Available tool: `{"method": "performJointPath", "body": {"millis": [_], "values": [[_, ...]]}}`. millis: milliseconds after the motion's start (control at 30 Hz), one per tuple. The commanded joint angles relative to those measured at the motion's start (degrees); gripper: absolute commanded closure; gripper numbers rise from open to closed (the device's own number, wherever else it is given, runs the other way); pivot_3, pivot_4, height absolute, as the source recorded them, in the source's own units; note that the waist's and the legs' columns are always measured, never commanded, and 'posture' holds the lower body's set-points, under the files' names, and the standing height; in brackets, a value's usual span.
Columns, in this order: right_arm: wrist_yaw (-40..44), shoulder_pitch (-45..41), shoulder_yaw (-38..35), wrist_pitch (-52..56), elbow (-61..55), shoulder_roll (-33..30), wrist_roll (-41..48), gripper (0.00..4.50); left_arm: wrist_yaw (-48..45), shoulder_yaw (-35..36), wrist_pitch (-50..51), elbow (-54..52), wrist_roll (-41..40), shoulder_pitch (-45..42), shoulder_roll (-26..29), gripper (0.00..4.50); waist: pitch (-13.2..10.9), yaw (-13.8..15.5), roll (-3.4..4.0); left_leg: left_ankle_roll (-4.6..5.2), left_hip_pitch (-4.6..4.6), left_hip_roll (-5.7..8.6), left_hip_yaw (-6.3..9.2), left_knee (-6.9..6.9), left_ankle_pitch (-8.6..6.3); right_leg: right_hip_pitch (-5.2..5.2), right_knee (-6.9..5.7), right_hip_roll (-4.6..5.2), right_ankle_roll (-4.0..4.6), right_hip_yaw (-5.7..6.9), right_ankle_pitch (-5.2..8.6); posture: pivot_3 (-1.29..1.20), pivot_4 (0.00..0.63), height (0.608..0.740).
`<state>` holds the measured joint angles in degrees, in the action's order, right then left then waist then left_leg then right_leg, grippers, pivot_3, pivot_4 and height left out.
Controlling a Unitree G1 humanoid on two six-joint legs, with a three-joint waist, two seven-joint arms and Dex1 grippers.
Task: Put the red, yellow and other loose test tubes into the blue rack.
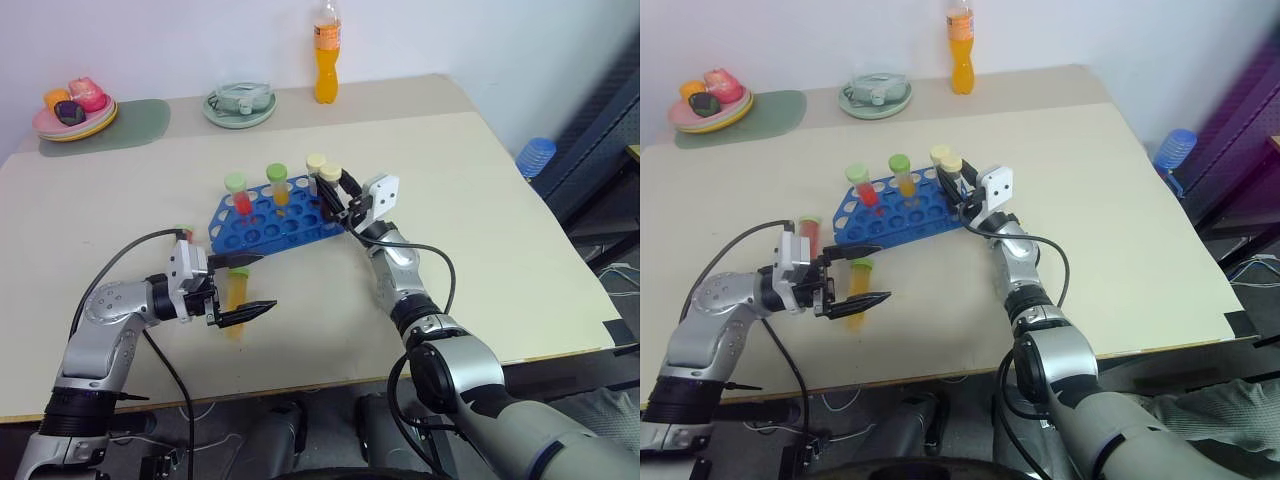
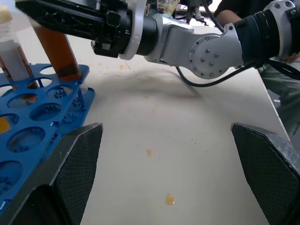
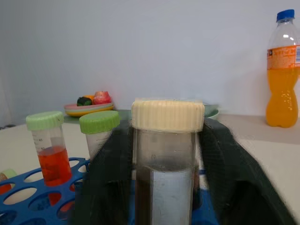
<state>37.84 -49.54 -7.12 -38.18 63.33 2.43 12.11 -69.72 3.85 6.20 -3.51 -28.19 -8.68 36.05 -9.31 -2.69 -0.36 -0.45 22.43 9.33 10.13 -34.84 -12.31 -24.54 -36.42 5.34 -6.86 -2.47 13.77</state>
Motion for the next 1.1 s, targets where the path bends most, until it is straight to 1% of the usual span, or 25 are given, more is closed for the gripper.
{"method": "performJointPath", "body": {"millis": [33, 67, 200, 300, 367, 467, 600, 667, 767, 867, 900, 1033, 1100], "values": [[-2.0, -0.4, 1.0, -1.3, -0.6, -0.2, -2.4, 0.44, 0.4, 1.9, 0.0, -1.8, -1.3, 0.2, 0.7, 0.00, 0.0, 0.0, 0.00, 0.00, 0.00, -0.01, -0.02, 0.00, 0.00, 0.00, 0.00, -0.01, 0.01, -0.01, 0.00, 0.00, 0.150, 0.740], [-2.7, -0.4, 1.2, -0.7, -1.1, -0.5, -2.9, 0.04, 0.5, 1.8, 0.0, -1.6, -1.3, 0.2, 0.5, 0.00, 0.0, 0.0, 0.00, 0.00, 0.00, -0.02, -0.03, 0.00, 0.00, -0.01, 0.00, -0.02, 0.01, -0.01, -0.01, 0.00, 0.150, 0.740], [-2.8, 0.6, 1.8, 0.0, -4.2, -1.6, -3.8, 0.04, 1.8, 2.4, 3.6, -2.1, -3.9, -0.3, -0.3, 0.00, 0.0, 0.1, 0.00, 0.00, 0.00, -0.03, -0.07, -0.01, 0.00, -0.01, 0.00, -0.02, 0.01, -0.04, -0.01, 0.00, 0.150, 0.740], [-2.3, 2.7, 3.4, 1.8, -9.4, -3.5, -5.0, 0.04, 6.4, 4.5, 6.7, -3.1, -7.4, -1.9, -2.4, 0.00, 0.0, 0.2, 0.00, 0.02, 0.00, -0.03, -0.07, -0.03, -0.01, 0.00, 0.00, -0.02, 0.01, -0.05, -0.01, 0.00, 0.150, 0.740], [-2.3, 5.3, 4.8, 4.7, -15.6, -5.2, -5.9, 0.04, 11.3, 6.8, 9.3, -4.1, -10.1, -3.1, -4.4, 0.00, 0.0, 0.3, -0.01, 0.02, 0.00, -0.03, -0.07, -0.06, -0.02, 0.00, 0.00, -0.02, 0.00, -0.05, -0.01, 0.00, 0.150, 0.740], [-1.7, 10.2, 6.5, 11.4, -28.3, -8.1, -5.4, 0.04, 17.0, 9.8, 13.8, -6.6, -14.3, -3.0, -6.5, 0.00, 0.0, 0.2, -0.01, 0.03, 0.01, -0.03, -0.07, -0.11, -0.03, 0.01, -0.01, -0.01, 0.00, -0.05, -0.01, 0.00, 0.150, 0.740], [-1.2, 16.2, 7.9, 22.8, -44.1, -11.8, -3.6, 0.04, 24.1, 12.4, 20.4, -9.1, -19.0, -4.0, -7.0, 0.00, 0.0, 0.2, -0.01, 0.01, 0.01, -0.09, -0.11, -0.11, -0.06, -0.02, -0.03, -0.02, 0.00, -0.09, -0.01, 0.00, 0.150, 0.740], [-1.7, 19.1, 8.2, 28.3, -51.0, -14.1, -3.9, 0.04, 27.1, 14.6, 23.3, -9.1, -23.3, -5.6, -7.6, 0.00, 0.0, 0.3, -0.01, 0.22, 0.01, -0.12, -0.13, -0.14, -0.20, -0.02, -0.04, -0.03, 0.00, -0.10, -0.01, 0.00, 0.150, 0.740], [-1.5, 23.0, 8.0, 35.5, -59.7, -17.2, -2.6, 0.04, 31.5, 17.0, 26.8, -8.6, -27.3, -7.9, -7.9, 0.00, 0.0, 0.6, -0.03, 0.27, 0.01, -0.12, -0.15, -0.22, -0.25, 0.01, -0.03, -0.06, 0.00, -0.10, -0.01, 0.00, 0.150, 0.740], [0.9, 27.1, 7.3, 42.0, -67.6, -21.6, 0.1, 0.04, 37.0, 19.3, 28.6, -8.7, -31.1, -10.3, -9.4, 0.00, 0.0, 1.3, -0.04, 0.36, 0.02, -0.11, -0.23, -0.24, -0.30, 0.03, 0.01, -0.01, 0.00, -0.10, -0.01, 0.00, 0.150, 0.740], [1.5, 28.0, 6.7, 44.3, -70.4, -23.1, 1.5, 0.04, 39.1, 19.8, 29.2, -9.0, -31.8, -10.8, -9.8, 0.00, 0.0, 1.6, -0.05, 0.41, 0.02, -0.11, -0.26, -0.25, -0.34, 0.04, 0.03, 0.01, -0.01, -0.10, -0.01, 0.00, 0.150, 0.740], [1.8, 29.1, 5.9, 49.8, -76.4, -26.0, 4.6, 0.04, 52.3, 21.5, 35.3, -10.6, -36.9, -11.5, -10.6, 0.00, 0.0, 1.9, -0.07, 0.47, 0.02, -0.14, -0.34, -0.29, -0.42, 0.05, 0.06, 0.11, -0.02, -0.15, -0.02, 0.00, 0.150, 0.740], [1.5, 29.0, 5.9, 51.6, -78.9, -26.7, 5.3, 0.04, 64.8, 21.1, 41.9, -14.4, -36.4, -10.3, -8.6, 0.00, 0.0, 2.0, -0.13, 0.48, 0.02, -0.15, -0.34, -0.30, -0.43, 0.05, 0.06, 0.12, -0.02, -0.15, -0.02, 0.00, 0.150, 0.740]]}}
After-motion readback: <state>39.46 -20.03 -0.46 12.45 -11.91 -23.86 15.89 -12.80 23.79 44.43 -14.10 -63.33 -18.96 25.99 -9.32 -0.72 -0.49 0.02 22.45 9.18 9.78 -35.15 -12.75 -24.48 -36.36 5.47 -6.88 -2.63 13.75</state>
